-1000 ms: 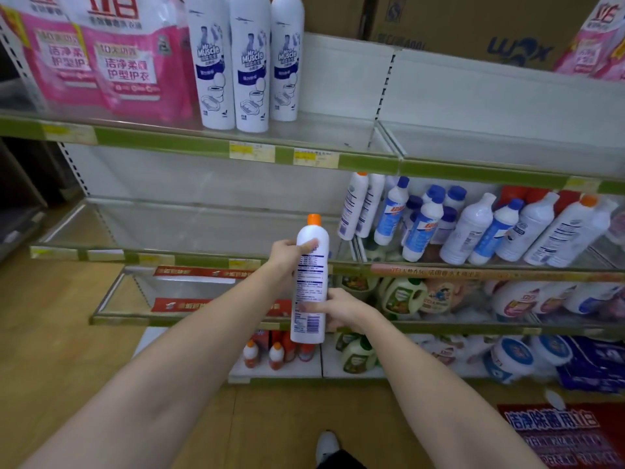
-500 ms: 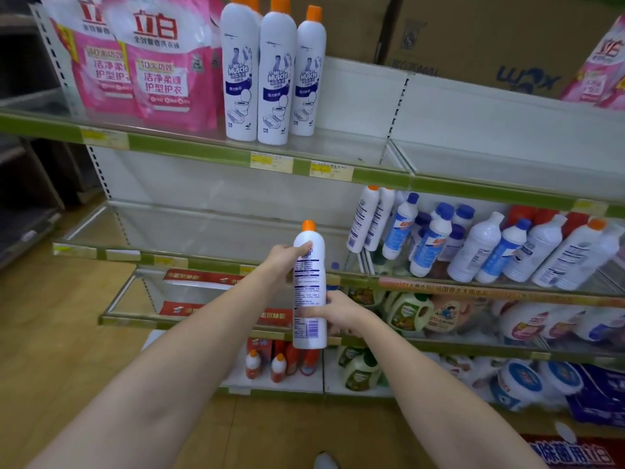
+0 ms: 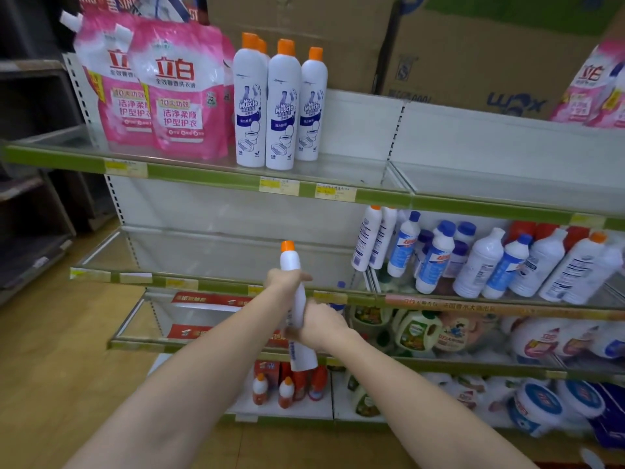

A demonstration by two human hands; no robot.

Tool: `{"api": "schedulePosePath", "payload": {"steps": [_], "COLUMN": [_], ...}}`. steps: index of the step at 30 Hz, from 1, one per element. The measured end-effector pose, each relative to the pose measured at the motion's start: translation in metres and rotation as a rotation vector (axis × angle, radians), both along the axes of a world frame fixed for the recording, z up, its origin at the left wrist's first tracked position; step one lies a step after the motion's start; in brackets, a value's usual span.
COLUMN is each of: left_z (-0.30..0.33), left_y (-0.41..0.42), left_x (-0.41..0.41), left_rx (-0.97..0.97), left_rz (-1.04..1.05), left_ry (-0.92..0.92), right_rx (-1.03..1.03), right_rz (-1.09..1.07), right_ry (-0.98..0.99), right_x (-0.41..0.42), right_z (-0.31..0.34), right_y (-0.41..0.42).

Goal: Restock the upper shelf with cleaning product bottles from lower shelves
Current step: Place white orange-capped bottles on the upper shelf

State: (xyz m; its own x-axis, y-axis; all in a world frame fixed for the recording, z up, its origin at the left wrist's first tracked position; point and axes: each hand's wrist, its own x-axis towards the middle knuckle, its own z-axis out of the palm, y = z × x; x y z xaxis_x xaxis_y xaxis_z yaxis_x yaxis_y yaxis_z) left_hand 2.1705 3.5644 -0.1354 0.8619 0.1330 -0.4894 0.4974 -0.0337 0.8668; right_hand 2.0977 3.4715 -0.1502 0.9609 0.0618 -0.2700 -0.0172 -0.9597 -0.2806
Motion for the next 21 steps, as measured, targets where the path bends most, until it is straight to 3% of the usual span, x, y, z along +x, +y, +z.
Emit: {"api": "schedulePosePath", "payload": {"steps": [6,9,13,21], "left_z": [0.042,0.057,0.072,0.08], "left_y": [0.018,0.03,0.04,0.047], "left_x": [-0.012,-0.016,-0.025,-0.021], "left_rx": [-0.147,-0.251,-0.342,-0.363], "left_rz": [-0.074,-0.18,-0.292,-0.285], "left_ry": [-0.119,-0.16,-0.232,-0.294], "right_rx": [0.469,0.617,0.697,0.69], "right_rz": [-0.022,-0.003,0.005,-0.007], "right_ry": [0.119,0.155,0.188,0.127], "right_x": [0.018,0.001,-0.005,0.002], "right_z": [-0.006,0.023,0.033,0.033], "right_y": [-0.006,-0.01,-0.016,-0.008]}}
